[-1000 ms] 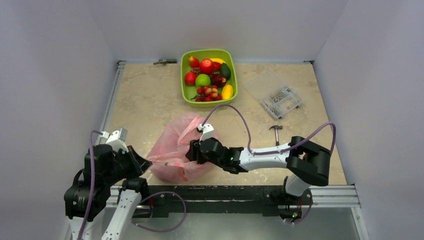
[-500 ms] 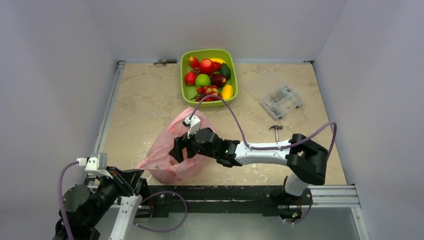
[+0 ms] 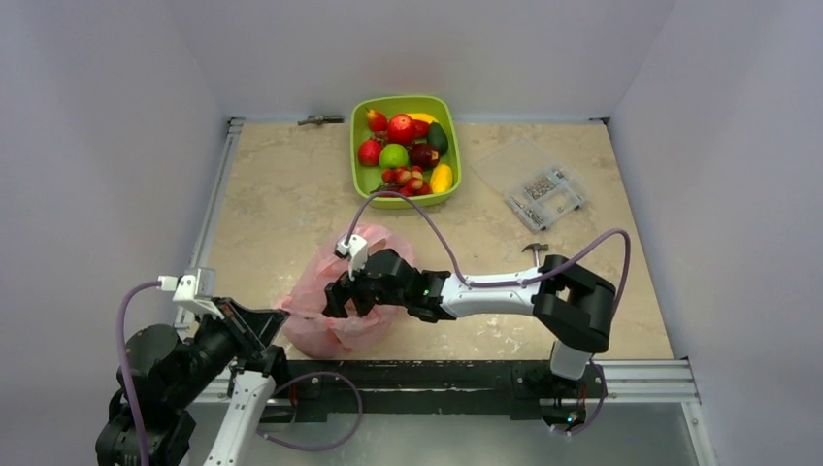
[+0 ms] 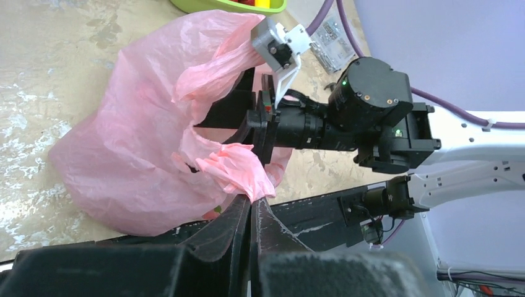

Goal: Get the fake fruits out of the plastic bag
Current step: Adjust the plastic bag at the center of the board.

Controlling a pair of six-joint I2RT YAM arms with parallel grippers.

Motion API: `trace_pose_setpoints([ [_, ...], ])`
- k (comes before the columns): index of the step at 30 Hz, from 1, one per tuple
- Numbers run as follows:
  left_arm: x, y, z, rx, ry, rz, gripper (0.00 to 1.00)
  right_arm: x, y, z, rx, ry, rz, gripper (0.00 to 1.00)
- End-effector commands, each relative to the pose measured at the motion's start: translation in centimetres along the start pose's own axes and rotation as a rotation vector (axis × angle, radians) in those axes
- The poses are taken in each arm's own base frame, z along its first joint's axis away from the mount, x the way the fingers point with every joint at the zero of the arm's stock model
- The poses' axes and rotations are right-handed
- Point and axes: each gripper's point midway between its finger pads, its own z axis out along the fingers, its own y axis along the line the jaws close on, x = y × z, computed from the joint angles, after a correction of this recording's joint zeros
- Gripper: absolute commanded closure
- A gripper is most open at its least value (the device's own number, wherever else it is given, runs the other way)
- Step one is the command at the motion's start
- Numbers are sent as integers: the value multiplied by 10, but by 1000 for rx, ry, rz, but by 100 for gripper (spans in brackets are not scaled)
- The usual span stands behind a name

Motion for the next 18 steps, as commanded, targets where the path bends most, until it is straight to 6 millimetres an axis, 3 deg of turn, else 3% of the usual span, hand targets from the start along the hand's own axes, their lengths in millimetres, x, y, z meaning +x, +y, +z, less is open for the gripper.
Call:
trace_pose_setpoints([
  [1,6,-2,-4,30,-11,8,100,-43,11,-27,-1,-123,-33,4],
  [7,29,41,-17,-161,-13,26,100,-104,-13,-85,226,-290,-49,1],
  [12,11,67,-20,-306,-119,13,100,-128,-47,-106,410,-360,-48,1],
  [18,-17,56,-12,-304,-145,25,100,-143,-17,-103,288,-290,-183,1],
])
